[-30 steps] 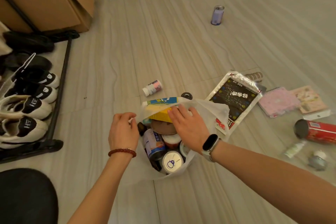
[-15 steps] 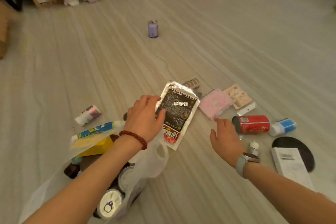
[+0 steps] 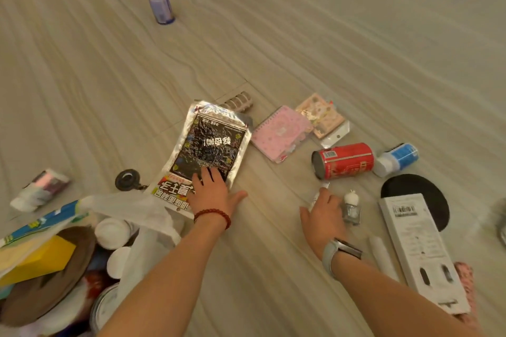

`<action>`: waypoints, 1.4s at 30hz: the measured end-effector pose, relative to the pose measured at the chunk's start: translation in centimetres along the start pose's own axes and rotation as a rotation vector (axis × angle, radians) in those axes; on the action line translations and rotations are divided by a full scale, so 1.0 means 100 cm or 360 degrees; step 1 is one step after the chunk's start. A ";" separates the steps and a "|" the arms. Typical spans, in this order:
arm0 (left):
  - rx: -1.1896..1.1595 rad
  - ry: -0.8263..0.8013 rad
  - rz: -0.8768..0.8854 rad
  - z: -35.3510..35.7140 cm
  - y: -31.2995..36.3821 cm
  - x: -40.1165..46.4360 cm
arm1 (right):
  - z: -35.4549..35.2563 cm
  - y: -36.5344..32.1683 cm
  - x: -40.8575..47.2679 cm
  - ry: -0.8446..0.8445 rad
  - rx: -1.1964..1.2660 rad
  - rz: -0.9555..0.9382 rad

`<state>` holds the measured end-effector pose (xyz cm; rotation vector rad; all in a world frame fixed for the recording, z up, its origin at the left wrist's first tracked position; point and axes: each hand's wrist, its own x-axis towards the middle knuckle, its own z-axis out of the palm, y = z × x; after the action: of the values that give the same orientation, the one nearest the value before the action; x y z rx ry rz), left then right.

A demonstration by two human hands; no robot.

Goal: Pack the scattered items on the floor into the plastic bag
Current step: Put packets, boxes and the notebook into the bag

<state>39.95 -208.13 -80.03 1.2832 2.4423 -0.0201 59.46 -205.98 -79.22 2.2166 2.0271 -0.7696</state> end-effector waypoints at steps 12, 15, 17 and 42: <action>0.0495 0.0155 0.0412 -0.017 0.004 -0.019 | -0.019 -0.008 -0.017 -0.0096 0.0529 -0.0241; 0.0327 0.0323 0.0472 -0.057 0.012 -0.029 | -0.041 -0.019 -0.023 -0.0071 0.0769 -0.0251; 0.0090 0.0449 0.0424 -0.096 0.009 -0.033 | -0.058 -0.031 -0.029 -0.0023 0.0859 -0.0297; -0.0663 0.1472 -0.0106 -0.221 -0.268 -0.190 | 0.010 -0.211 -0.200 -0.0324 0.0420 -0.0882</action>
<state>21.12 -234.64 -57.47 1.1528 2.9441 1.2447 38.80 -221.79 -66.20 1.5765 2.5763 -1.3110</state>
